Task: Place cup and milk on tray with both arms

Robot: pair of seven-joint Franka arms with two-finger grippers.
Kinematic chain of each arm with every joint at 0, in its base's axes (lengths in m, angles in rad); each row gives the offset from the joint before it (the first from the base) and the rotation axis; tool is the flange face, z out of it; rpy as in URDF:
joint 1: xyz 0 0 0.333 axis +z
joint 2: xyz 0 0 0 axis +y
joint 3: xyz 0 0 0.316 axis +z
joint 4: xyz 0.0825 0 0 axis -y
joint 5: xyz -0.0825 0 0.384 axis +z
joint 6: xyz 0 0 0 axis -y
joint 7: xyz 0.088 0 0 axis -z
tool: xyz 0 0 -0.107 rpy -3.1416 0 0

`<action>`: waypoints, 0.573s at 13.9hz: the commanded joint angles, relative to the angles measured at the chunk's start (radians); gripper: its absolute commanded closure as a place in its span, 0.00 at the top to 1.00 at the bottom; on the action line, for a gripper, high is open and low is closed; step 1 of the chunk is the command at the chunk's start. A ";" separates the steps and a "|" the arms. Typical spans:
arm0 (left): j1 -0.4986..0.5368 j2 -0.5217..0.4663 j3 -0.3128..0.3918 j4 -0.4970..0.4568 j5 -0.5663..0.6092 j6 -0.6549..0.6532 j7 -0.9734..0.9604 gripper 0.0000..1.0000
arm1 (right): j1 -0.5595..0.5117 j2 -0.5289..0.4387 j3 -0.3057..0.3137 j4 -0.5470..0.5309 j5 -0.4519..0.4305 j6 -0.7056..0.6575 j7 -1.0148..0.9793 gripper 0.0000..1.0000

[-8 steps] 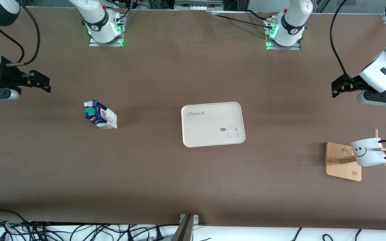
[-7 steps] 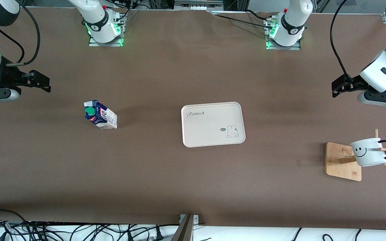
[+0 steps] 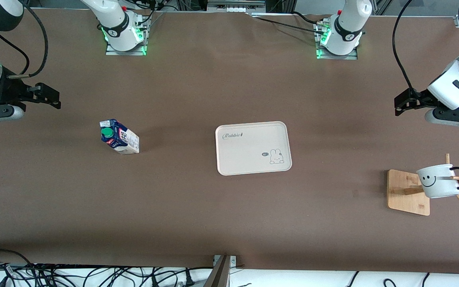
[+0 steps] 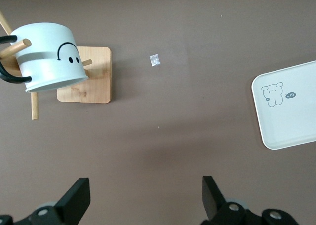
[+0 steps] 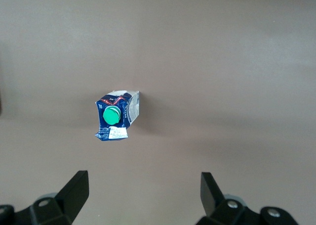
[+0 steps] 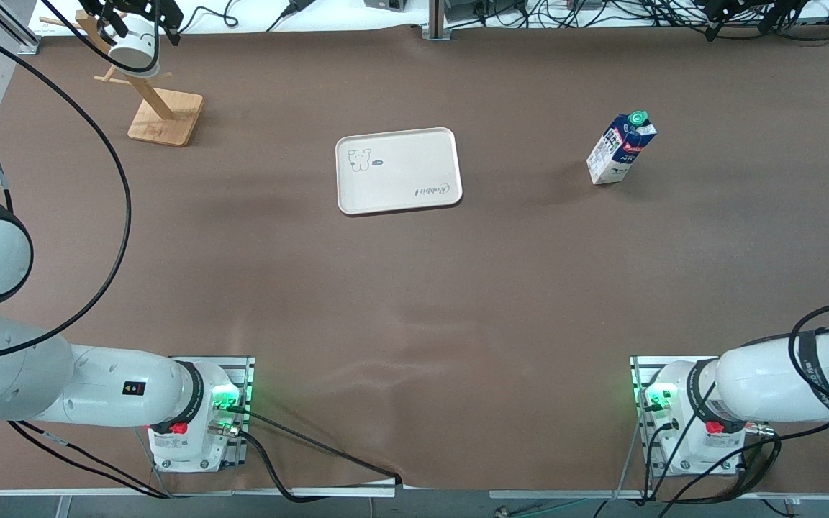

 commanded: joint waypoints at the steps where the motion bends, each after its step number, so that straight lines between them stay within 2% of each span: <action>1: -0.006 0.021 0.004 0.041 -0.008 -0.027 0.018 1.00 | -0.013 -0.012 0.008 0.002 0.024 -0.009 -0.002 1.00; 8: -0.007 0.038 0.004 0.069 -0.009 -0.044 0.018 1.00 | -0.013 -0.010 0.011 0.004 0.038 -0.003 -0.008 1.00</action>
